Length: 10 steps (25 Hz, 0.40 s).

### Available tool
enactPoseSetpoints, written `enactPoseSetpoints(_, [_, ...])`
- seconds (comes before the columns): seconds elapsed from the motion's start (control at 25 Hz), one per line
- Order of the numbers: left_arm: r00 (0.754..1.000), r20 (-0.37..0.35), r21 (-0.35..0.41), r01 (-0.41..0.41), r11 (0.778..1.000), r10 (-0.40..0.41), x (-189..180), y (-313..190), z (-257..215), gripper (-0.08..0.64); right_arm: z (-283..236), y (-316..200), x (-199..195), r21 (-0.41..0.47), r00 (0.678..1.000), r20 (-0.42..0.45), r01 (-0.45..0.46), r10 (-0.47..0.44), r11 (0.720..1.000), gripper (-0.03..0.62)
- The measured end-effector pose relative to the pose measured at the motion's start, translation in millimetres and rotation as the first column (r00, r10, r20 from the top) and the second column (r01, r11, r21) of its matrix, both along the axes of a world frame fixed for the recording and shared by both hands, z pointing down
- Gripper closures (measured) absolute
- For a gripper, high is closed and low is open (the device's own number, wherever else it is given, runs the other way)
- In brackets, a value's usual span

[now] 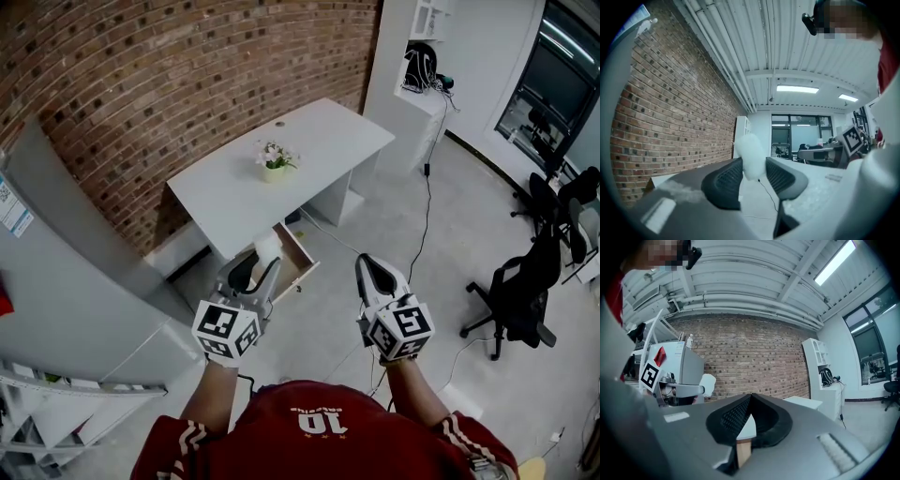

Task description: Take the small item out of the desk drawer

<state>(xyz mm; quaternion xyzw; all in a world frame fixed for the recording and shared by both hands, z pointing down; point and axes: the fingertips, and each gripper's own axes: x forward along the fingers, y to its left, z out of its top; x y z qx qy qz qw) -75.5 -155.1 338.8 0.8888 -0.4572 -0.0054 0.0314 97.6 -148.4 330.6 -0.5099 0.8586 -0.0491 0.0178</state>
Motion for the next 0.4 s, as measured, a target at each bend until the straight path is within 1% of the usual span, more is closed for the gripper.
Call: enactPoseSetpoints(0.4, [1.0, 0.011, 0.017, 0.005, 1.0, -0.005, 7.4, 5.4, -6.7, 0.393, 1.7, 6.6, 5.6, 0.005, 1.0, 0.008, 0.025, -0.025, 1.0, 0.601])
